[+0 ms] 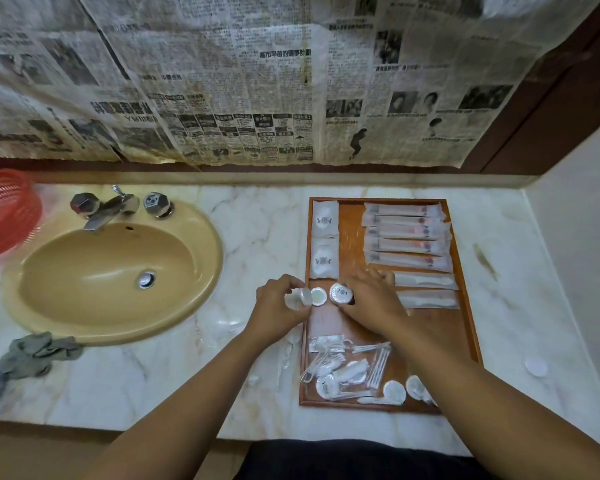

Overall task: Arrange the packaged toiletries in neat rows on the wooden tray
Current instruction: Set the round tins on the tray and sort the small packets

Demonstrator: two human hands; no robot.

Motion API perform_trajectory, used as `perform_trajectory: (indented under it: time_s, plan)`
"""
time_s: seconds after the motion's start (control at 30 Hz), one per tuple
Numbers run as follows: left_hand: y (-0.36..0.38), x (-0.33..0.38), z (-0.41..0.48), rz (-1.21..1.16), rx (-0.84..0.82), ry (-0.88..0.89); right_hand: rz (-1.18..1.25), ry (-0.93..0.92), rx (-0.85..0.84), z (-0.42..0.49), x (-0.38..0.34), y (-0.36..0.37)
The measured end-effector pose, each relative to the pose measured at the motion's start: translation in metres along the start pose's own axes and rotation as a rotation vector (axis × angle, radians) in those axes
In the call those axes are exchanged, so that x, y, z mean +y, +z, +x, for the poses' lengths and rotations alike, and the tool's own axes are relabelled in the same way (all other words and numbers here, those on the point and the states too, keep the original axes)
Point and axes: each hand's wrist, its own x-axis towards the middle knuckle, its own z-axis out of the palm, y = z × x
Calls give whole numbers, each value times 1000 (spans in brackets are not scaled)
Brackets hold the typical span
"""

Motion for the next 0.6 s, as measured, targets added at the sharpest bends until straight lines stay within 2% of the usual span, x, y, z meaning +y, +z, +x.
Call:
perform_trajectory:
  time_s: [0.23,0.37,0.6]
  plan:
    - [17,-7,14,24,33,31,24,1,12,-4,8,-1]
    - [30,-8,23,174,60,94,40,-2,23,-4,9,-1]
    - [40,-9,29,378,-22,162,65,-21,42,0,9,-1]
